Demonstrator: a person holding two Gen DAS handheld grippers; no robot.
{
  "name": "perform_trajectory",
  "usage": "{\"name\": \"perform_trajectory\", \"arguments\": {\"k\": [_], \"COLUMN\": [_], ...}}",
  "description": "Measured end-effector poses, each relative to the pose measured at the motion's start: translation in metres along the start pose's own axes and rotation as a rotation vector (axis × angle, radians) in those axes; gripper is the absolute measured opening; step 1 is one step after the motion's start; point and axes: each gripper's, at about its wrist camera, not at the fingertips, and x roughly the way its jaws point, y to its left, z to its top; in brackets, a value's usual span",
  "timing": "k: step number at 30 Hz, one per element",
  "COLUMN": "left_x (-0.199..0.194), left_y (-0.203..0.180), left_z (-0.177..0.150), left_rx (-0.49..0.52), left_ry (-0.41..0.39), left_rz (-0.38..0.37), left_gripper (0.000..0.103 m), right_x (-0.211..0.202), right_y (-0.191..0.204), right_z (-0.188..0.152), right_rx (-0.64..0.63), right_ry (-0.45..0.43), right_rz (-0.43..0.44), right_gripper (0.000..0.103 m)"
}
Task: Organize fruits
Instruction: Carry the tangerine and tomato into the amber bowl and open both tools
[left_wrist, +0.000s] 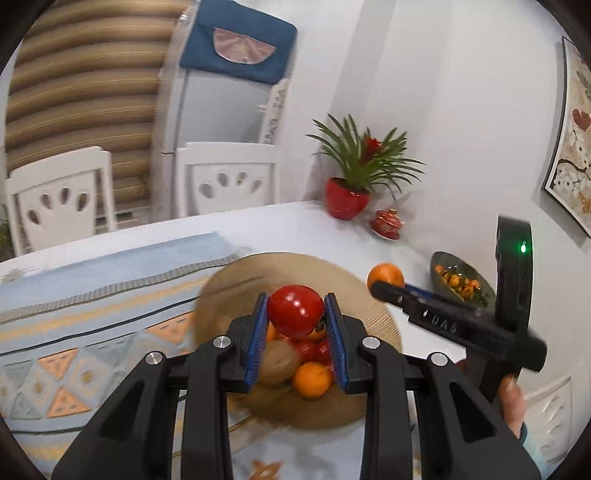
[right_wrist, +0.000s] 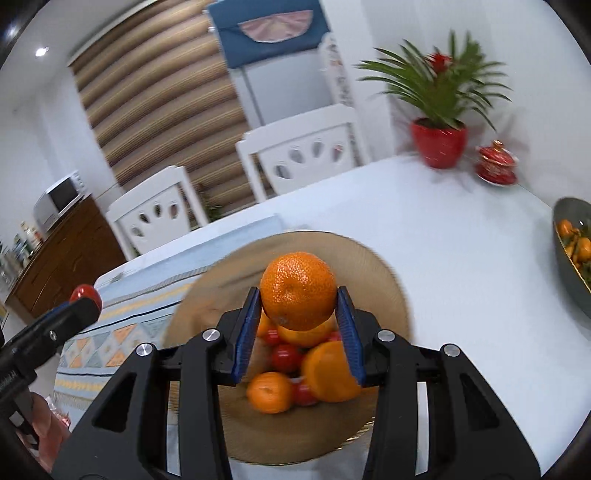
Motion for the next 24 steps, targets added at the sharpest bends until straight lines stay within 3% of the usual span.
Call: {"name": "perform_trajectory", "arguments": {"k": [3,10,16,18,19,24], "left_x": [0.027,0.077,0.091,0.093,0.092,0.091], "left_y": [-0.010,-0.015,-0.022,-0.024,-0.025,-0.025], "left_z": [-0.002,-0.011,-0.015,-0.016,-0.018,-0.025], "left_rx": [-0.014,-0.036,-0.024,-0.028,-0.027,-0.015], "left_ry": [0.027,0.088,0.099,0.106,0.110,0.116], "left_rz": [-0.039,-0.040,-0.019,-0.009,-0.007,-0.004], "left_gripper": [0.029,0.029,0.030,0.036,0.044,0.045], "right_x": [0.006,0.027,0.035,0.037,0.037,0.031], "right_y": [-0.019,-0.041,-0.038,-0.039,-0.040,-0.040], "right_z": [-0.006,-0.010,-0.011,-0.011,-0.012,-0.015], "right_rx": [0.015,0.045,0.020,0.027,0.030,0.021], "right_ry": [0.026,0.070,0.078,0.081,0.081,0.070], "right_rz": [-0.012,-0.006,-0.022,-0.023,-0.025,-0.029], "right_gripper": [0.042,0.042,0.043,0.045,0.045,0.045]}}
